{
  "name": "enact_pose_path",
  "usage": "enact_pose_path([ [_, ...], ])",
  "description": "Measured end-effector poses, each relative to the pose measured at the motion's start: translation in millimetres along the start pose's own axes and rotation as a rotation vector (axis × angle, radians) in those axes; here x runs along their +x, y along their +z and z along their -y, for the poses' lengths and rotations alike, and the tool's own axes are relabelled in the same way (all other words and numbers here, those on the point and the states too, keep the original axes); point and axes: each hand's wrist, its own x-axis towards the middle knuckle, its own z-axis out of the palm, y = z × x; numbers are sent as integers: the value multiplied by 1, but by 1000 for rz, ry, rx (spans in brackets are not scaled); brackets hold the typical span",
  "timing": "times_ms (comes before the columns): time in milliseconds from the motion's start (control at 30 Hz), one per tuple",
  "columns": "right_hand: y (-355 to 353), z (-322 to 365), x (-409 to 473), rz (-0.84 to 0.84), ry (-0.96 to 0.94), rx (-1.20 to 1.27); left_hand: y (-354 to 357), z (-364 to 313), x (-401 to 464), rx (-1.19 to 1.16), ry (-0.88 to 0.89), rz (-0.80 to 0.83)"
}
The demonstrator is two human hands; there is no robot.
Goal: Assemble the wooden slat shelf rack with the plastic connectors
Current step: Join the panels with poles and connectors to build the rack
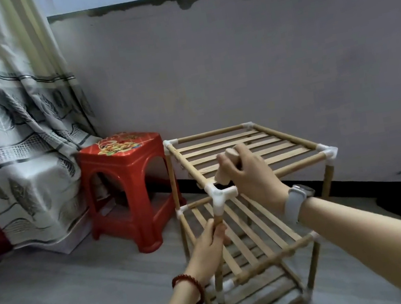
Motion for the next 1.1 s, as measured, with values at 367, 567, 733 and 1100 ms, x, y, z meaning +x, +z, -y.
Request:
enact_pose_path([
  [367,-1,-28,17,-61,289,392,-17,-9,8,17,68,-52],
  [567,-14,-12,21,-140,273,548,-58,-46,18,204,87,-51],
  [733,-30,-21,4,-297,356,706,-61,-78,22,380,117,3],
  [1100,-88,-130,-42,-609,568,696,54,-118,49,614,271,158],
])
